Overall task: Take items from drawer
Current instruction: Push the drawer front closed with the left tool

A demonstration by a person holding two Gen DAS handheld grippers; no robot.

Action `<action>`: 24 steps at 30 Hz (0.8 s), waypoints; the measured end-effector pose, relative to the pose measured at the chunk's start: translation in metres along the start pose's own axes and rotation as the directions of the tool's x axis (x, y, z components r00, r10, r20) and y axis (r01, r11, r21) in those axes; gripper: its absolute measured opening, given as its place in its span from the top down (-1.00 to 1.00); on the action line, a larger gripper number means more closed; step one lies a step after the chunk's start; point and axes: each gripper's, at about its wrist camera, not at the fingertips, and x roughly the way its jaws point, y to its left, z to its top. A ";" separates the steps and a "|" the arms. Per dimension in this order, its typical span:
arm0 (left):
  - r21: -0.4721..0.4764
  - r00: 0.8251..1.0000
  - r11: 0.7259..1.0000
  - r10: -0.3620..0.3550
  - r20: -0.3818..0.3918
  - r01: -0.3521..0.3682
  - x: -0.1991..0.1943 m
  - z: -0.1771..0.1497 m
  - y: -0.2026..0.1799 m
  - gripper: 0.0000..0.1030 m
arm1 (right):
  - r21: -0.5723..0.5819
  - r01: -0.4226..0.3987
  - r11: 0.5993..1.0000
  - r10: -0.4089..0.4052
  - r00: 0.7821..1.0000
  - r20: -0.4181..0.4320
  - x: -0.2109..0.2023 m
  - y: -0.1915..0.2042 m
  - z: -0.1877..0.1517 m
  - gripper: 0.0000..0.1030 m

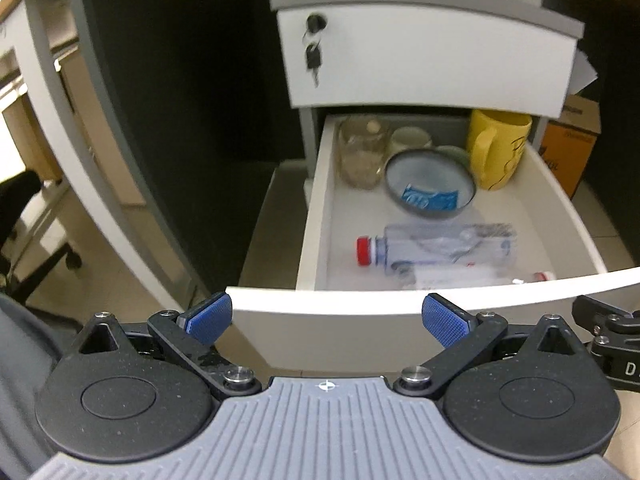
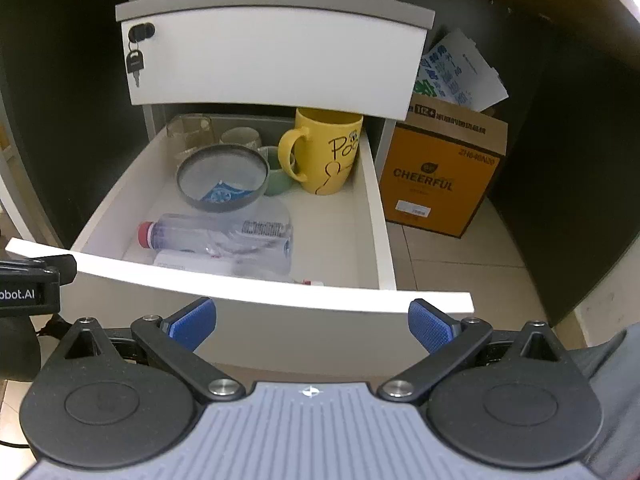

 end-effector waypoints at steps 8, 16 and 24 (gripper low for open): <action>-0.007 1.000 1.000 -0.020 -0.010 0.020 0.011 -0.013 0.006 -0.96 | -0.008 -0.004 1.000 0.005 1.000 0.009 0.015 0.009 -0.014 -0.99; 0.082 0.999 0.996 -0.041 0.014 0.040 0.018 -0.023 -0.004 -0.88 | 0.014 -0.013 1.000 0.013 0.998 0.054 0.029 0.009 -0.019 -1.00; 0.061 0.999 0.997 -0.050 0.009 0.049 0.033 -0.024 -0.009 -0.89 | 0.036 -0.023 0.999 0.020 0.995 0.099 0.042 0.009 -0.023 -1.00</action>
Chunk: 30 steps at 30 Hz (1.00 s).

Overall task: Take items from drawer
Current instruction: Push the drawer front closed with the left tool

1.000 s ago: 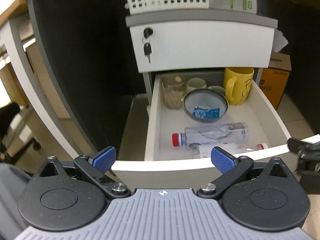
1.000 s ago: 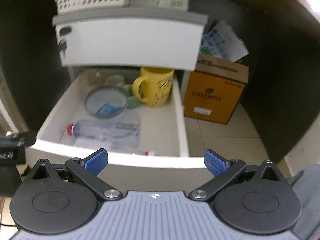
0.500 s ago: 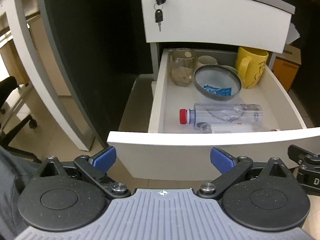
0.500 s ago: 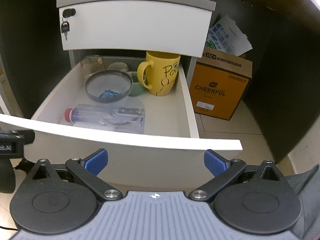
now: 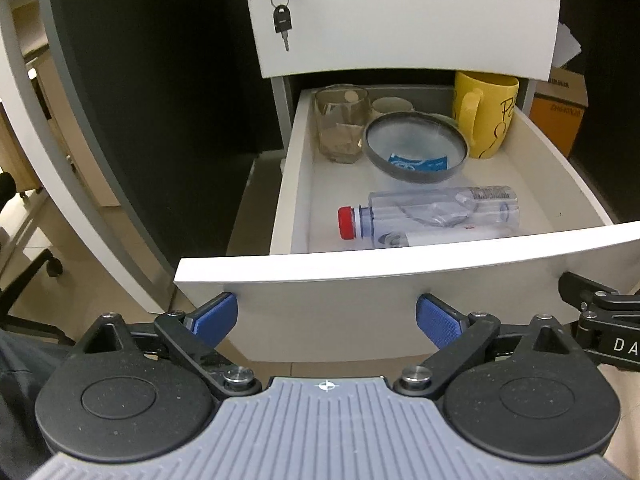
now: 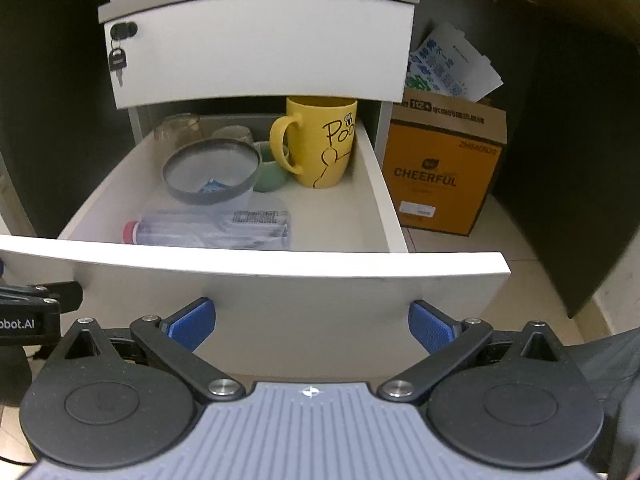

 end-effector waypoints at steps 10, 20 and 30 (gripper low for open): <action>-0.009 0.995 1.000 -0.007 0.104 0.008 0.015 0.003 -0.002 -0.88 | 0.017 -0.006 1.000 0.005 0.995 0.097 0.022 -0.006 -0.001 -1.00; -0.020 0.978 1.000 -0.013 0.209 0.018 0.041 0.007 -0.005 -0.88 | 0.031 -0.013 0.999 0.007 0.980 0.200 0.045 -0.012 -0.001 -1.00; -0.032 0.952 0.999 -0.019 0.304 0.030 0.064 0.010 -0.008 -0.88 | 0.035 -0.016 0.999 0.006 0.959 0.282 0.073 -0.014 0.001 -1.00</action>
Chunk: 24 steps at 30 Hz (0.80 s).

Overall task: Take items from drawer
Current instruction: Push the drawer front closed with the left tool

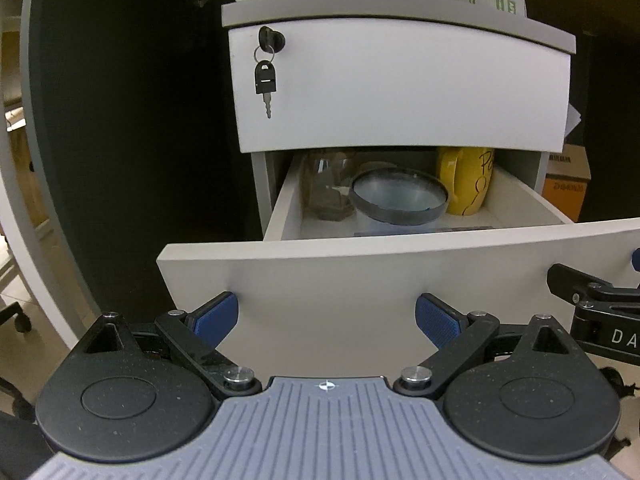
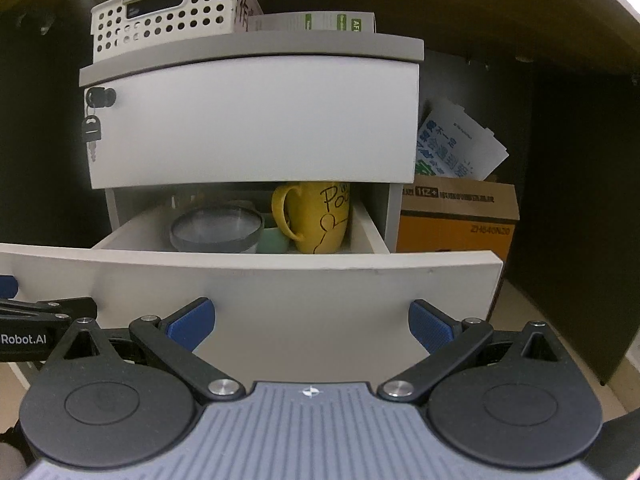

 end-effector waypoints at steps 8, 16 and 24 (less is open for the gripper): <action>-0.018 1.000 1.000 -0.008 0.018 0.008 0.012 -0.001 -0.002 -0.89 | 0.002 -0.001 1.000 0.001 1.000 0.016 0.032 -0.007 0.005 -1.00; -0.021 0.999 1.000 -0.007 0.032 0.008 0.039 0.010 -0.006 -0.89 | 0.007 -0.004 1.000 0.004 0.999 0.034 0.064 -0.016 0.011 -1.00; -0.034 0.999 0.999 -0.017 0.050 0.019 0.063 0.021 -0.004 -0.89 | 0.013 -0.007 1.000 0.007 0.999 0.051 0.097 -0.024 0.017 -1.00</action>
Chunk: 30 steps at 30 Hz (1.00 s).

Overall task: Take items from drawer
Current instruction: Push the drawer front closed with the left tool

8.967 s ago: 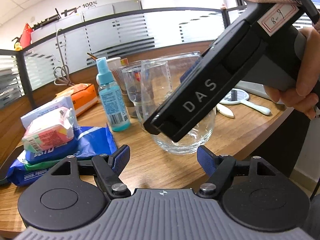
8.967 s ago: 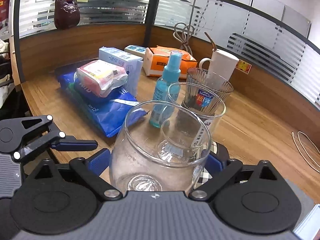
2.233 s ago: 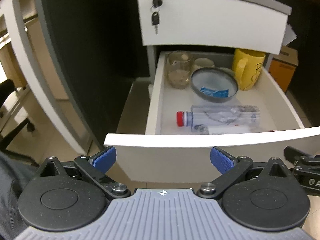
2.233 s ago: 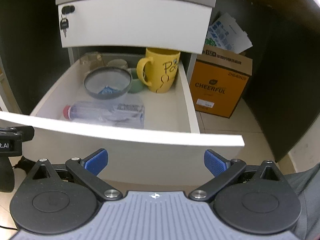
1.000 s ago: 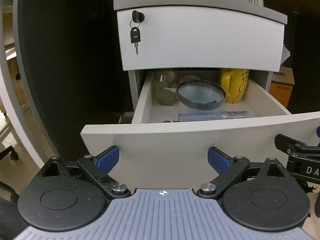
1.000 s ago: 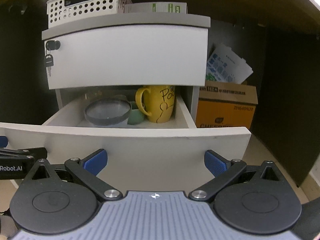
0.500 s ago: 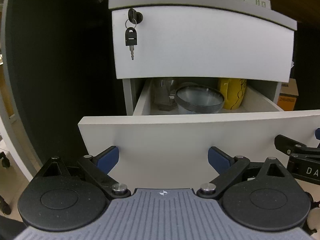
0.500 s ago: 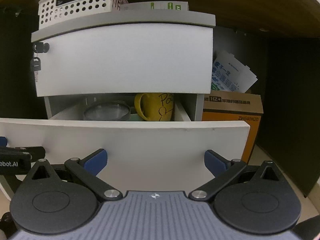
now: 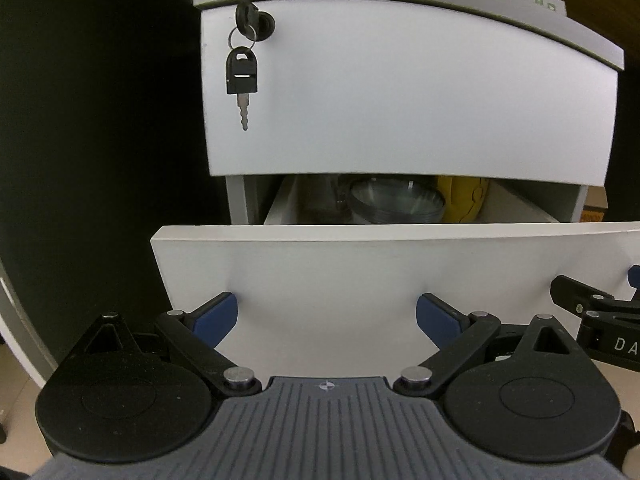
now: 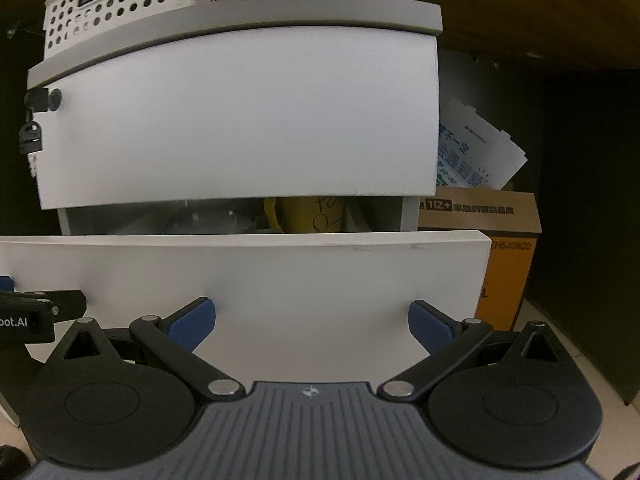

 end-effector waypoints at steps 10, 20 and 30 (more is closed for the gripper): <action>-0.013 1.000 1.000 -0.005 0.007 0.005 0.031 0.017 -0.002 -0.90 | 0.013 -0.005 1.000 0.005 1.000 0.006 0.031 0.009 0.009 -1.00; -0.051 1.000 0.998 -0.019 0.025 0.020 0.061 0.036 0.000 -0.90 | 0.003 -0.005 1.000 0.005 1.000 0.017 0.063 0.008 0.017 -1.00; -0.065 0.999 0.998 -0.022 0.034 0.024 0.076 0.044 -0.002 -0.91 | 0.012 -0.005 1.000 0.005 1.000 0.027 0.078 0.007 0.021 -1.00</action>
